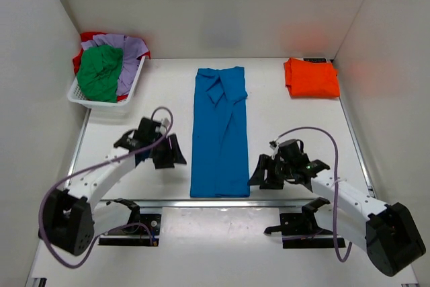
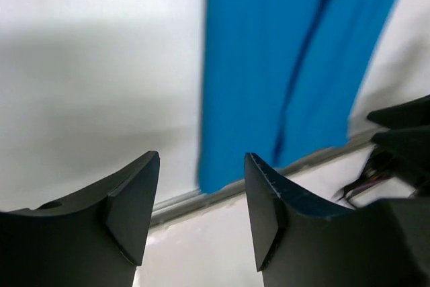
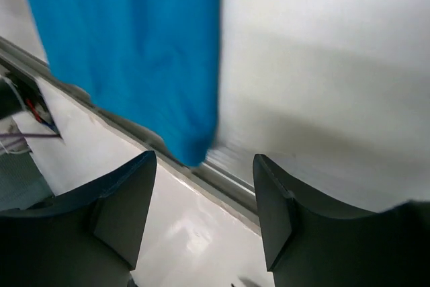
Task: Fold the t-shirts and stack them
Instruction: Grab the bottom of the folded rectangular tshirt with both arms, then fold the folded rectangular tshirt in 1/3 of the way
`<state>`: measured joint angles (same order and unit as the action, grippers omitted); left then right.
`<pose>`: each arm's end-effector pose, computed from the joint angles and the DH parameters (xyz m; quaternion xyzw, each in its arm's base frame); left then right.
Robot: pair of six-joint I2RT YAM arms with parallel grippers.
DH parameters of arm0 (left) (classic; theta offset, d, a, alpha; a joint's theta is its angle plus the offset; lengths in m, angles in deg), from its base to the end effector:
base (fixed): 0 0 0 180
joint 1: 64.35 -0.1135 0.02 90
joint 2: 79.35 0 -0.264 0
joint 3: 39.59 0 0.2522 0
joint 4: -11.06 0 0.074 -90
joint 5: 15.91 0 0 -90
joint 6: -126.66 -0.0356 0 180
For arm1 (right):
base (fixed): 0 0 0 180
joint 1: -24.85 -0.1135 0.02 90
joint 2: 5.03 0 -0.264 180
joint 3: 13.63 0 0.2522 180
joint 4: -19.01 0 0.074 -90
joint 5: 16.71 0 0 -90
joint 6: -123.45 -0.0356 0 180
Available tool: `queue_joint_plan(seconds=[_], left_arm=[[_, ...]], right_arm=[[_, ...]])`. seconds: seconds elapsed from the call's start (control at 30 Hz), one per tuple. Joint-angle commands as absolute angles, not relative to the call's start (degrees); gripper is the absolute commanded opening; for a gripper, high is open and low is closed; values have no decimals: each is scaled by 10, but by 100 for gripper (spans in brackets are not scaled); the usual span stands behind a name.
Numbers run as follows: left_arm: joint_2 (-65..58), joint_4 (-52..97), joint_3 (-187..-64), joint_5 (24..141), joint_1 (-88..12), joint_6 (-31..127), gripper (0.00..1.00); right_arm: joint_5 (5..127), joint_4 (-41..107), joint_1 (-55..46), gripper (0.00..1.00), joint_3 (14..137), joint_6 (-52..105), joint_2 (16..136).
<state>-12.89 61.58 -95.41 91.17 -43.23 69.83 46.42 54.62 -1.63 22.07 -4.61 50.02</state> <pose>0.1964 -0.0871 0.2143 -0.0638 0.9563 -0.2403 0.1535 0.1427 0.0891 0.1597 0.0240 0.9298 0.3437 0.1293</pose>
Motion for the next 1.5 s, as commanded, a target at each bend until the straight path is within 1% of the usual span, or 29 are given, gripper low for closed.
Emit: queue_joint_plan(seconds=[0.0, 0.03, 0.1, 0.2, 0.23, 0.27, 0.37, 0.5, 0.53, 0.57, 0.6, 0.63, 0.67, 0.7, 0.73, 0.77, 0.87, 0.97, 1.07, 1.13, 1.23, 1.3, 1.4, 1.43, 1.47], left_arm=[[-218, 538, -852, 910, -399, 751, 64], [-230, 523, -838, 921, -388, 768, 65], [-259, 504, -782, 917, -364, 791, 66], [-284, 445, -728, 918, -333, 836, 66], [-288, 435, -717, 914, -322, 856, 65], [-289, 423, -713, 911, -311, 867, 67], [-267, 412, -715, 901, -290, 875, 67], [-215, 409, -745, 883, -245, 875, 64], [-203, 409, -752, 882, -244, 876, 61], [-198, 405, -752, 882, -237, 875, 53], [-186, 397, -750, 889, -238, 877, 39], [-184, 387, -742, 892, -235, 882, 29], [-184, 385, -739, 893, -234, 884, 8], [-190, 384, -739, 893, -235, 888, 0], [-188, 383, -737, 897, -239, 884, 0], [-184, 385, -742, 903, -243, 887, 0], [-165, 394, -765, 913, -251, 876, 0], [-139, 416, -821, 925, -270, 858, 0], [-114, 435, -885, 960, -314, 834, 0], [-91, 445, -927, 982, -360, 820, 0], [-21, 461, -1008, 1006, -410, 787, 0], [49, 472, -1089, 1015, -439, 763, 0], [153, 471, -1188, 1020, -478, 750, 0], [196, 471, -1231, 1020, -486, 746, 0], [214, 474, -1250, 1015, -497, 745, 0]], right_arm=[[485, 508, -53, 57, 176, -121, 464], [484, 504, -59, 56, 161, -126, 453], [492, 489, -67, 56, 139, -145, 438], [483, 468, -64, 51, 115, -153, 437], [482, 465, -67, 51, 115, -152, 438], [483, 459, -71, 50, 112, -154, 444], [493, 447, -81, 49, 117, -158, 462], [486, 423, -91, 47, 124, -162, 509], [488, 424, -95, 47, 126, -163, 511], [488, 425, -99, 46, 130, -162, 524], [488, 433, -103, 43, 131, -165, 530], [482, 431, -104, 27, 132, -164, 534], [480, 434, -106, 20, 129, -164, 539], [471, 437, -103, 9, 131, -163, 543], [462, 440, -105, 1, 131, -163, 545], [456, 444, -99, 0, 136, -154, 548], [429, 472, -81, 0, 167, -130, 558], [405, 529, -48, 0, 235, -93, 584], [387, 579, -12, 0, 325, -41, 617], [376, 605, 15, 0, 396, -13, 663], [362, 633, 55, 0, 491, 36, 740], [346, 642, 87, 0, 550, 56, 799], [345, 670, 116, 0, 707, 93, 940], [357, 682, 120, 0, 738, 103, 961], [359, 692, 128, 0, 793, 110, 1010]])
